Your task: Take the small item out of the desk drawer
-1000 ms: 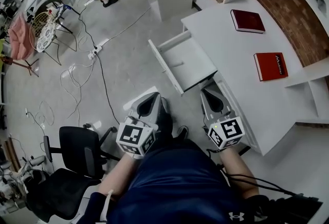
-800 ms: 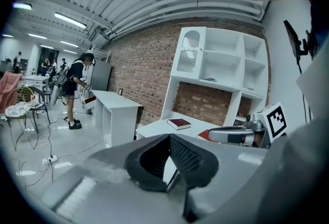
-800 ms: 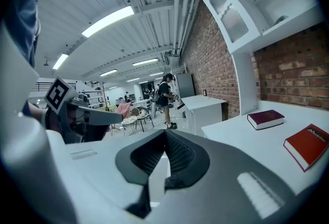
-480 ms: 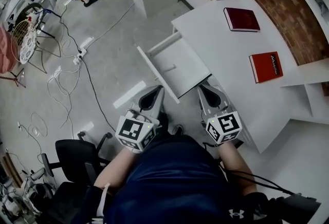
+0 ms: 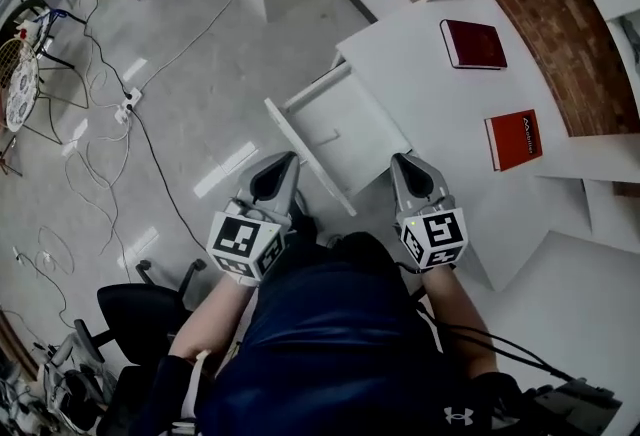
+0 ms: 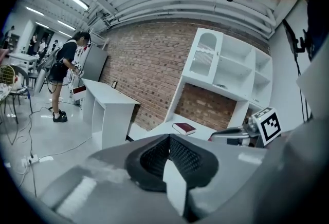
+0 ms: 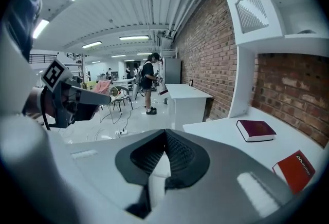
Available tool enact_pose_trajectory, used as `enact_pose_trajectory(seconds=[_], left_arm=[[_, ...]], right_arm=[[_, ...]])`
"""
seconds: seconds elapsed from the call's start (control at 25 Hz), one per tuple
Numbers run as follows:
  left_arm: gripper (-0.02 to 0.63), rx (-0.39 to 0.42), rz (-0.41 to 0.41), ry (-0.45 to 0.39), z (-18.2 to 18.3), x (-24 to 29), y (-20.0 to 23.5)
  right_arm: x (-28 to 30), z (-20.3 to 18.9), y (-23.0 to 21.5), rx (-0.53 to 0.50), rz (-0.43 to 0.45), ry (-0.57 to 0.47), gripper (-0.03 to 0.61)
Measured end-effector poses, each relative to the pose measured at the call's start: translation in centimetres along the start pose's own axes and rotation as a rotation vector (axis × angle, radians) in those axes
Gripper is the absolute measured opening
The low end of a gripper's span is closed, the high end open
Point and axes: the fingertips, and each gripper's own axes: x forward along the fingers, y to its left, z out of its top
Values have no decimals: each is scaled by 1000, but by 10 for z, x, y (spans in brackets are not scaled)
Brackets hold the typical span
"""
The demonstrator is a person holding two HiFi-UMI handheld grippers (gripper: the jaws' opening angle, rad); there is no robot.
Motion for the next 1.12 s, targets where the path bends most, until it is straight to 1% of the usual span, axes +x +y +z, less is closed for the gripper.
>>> enact_pose_trajectory(seconds=[0.16, 0.36, 0.56, 0.68, 0.76, 0.84, 1.04, 1.12], left_arm=[[3, -31, 16, 30, -9, 2, 25], [3, -62, 41, 82, -22, 18, 43], [3, -27, 79, 146, -42, 23, 61], [3, -28, 110, 176, -51, 25, 67], [3, -33, 125, 191, -57, 28, 68], [3, -28, 136, 207, -63, 34, 67], [3, 24, 178, 246, -73, 45, 68], [3, 32, 194, 264, -78, 48, 69]], right_arm=[[28, -1, 9, -37, 20, 43, 3], [69, -29, 7, -85, 98, 144, 3], [107, -56, 10, -126, 163, 207, 3], [128, -76, 11, -164, 205, 250, 5], [142, -90, 13, -194, 243, 286, 18], [155, -104, 13, -228, 277, 311, 21], [182, -135, 14, -336, 351, 364, 27], [192, -146, 16, -378, 383, 385, 35]])
